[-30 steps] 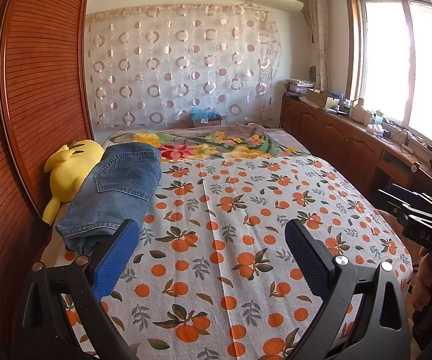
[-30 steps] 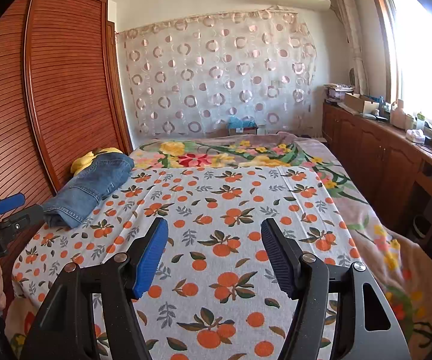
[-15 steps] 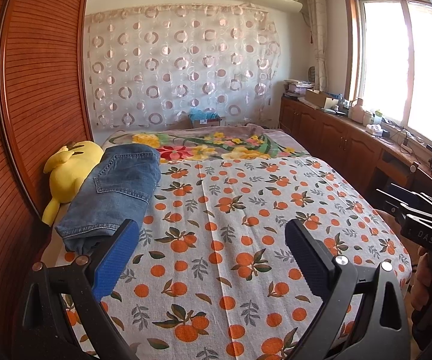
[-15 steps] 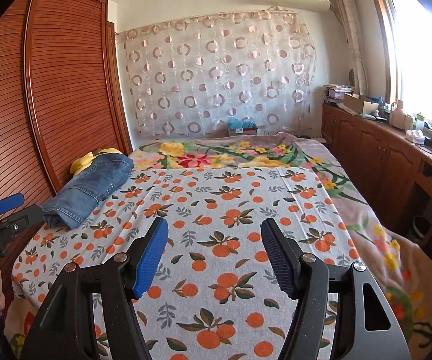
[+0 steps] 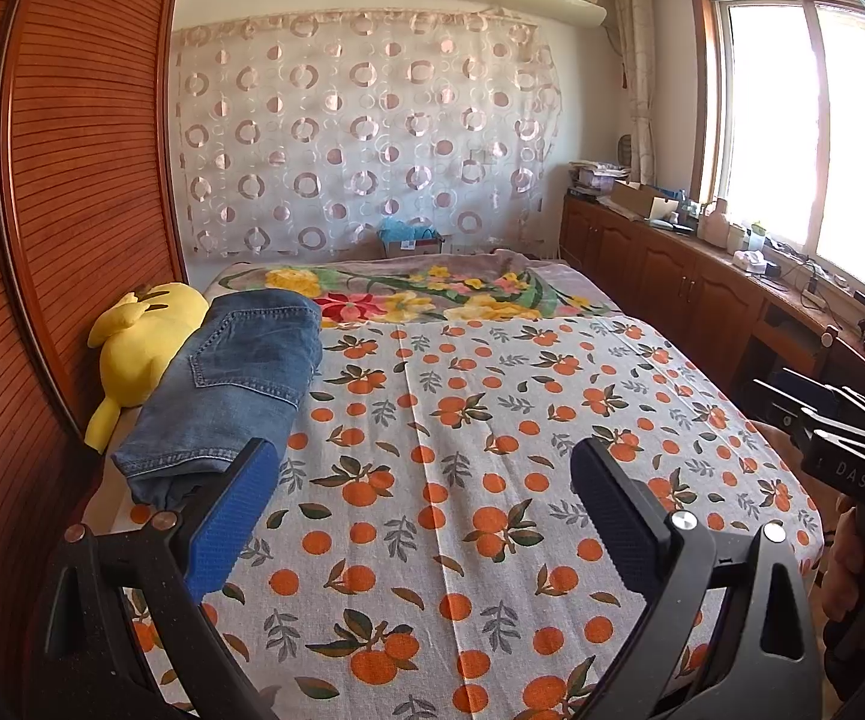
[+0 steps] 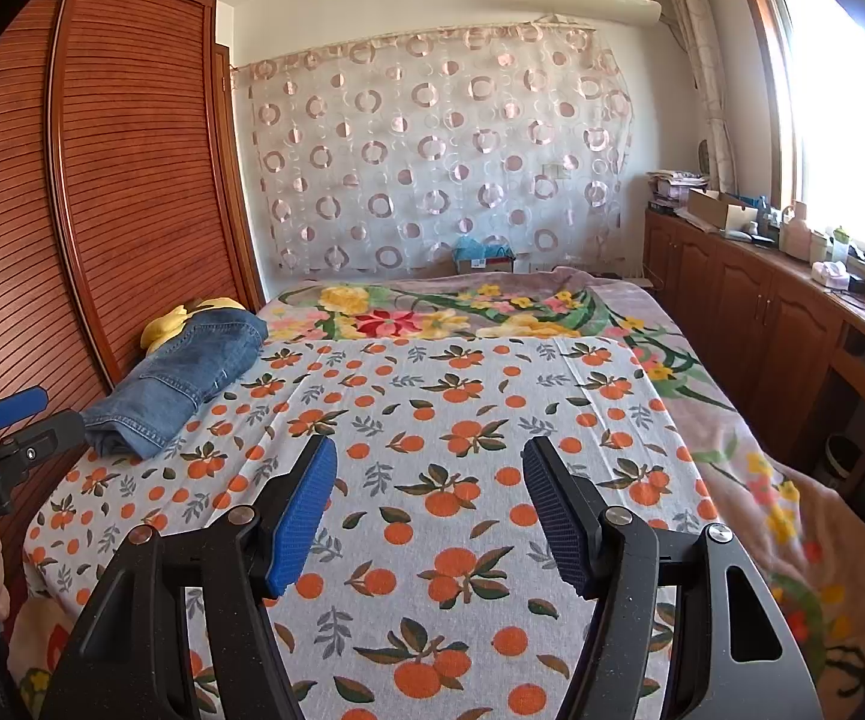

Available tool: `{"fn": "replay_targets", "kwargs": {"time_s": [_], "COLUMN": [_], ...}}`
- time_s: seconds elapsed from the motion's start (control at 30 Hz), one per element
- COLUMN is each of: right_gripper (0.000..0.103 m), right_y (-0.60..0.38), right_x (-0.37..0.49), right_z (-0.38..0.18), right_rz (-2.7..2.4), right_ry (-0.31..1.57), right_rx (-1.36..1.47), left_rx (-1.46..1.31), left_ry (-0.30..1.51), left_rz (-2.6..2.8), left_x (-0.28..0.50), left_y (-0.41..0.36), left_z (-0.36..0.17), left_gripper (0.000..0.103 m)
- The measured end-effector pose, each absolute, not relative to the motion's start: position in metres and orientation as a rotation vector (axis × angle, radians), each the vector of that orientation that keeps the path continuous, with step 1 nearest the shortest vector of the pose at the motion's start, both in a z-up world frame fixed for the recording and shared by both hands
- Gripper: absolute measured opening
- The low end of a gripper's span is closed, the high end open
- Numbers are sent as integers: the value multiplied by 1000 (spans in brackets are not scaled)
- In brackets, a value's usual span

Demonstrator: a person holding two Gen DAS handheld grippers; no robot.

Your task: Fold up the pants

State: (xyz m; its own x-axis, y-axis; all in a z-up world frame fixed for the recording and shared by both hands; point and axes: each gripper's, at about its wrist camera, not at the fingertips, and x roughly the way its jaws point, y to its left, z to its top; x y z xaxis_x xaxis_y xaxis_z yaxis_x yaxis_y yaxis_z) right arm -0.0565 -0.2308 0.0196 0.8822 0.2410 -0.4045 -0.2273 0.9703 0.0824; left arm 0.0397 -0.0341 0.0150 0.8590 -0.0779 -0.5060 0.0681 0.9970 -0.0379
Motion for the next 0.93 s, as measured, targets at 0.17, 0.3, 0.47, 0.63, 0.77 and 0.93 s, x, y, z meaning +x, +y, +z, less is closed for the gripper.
{"fn": "replay_targets", "kwargs": {"time_s": [0.17,0.3,0.47,0.63,0.77,0.93], "right_gripper": [67,67,67,67,67,67], "right_y": [-231,-230,-230,-230,-229,-229], "right_x": [-56,-57,-57,-57,-58,-58], "right_z": [19,19,19,19,18,18], "right_rz": [242,241,241,240,240,240], "right_ry": [427,426,426,425,425,425], "right_rx": [34,33,33,32,33,32], "left_rx": [-19,-19,-19,-20,-20,-20], "left_ry": [532,532,532,531,531,531], "left_rz": [-77,-77,-76,-77,-78,-78], "left_x": [39,39,39,39,39,39], "left_y": [-34,-34,-33,-33,-33,-33], "left_z": [15,15,15,15,14,14], "left_gripper": [98,98,98,98,98,98]}}
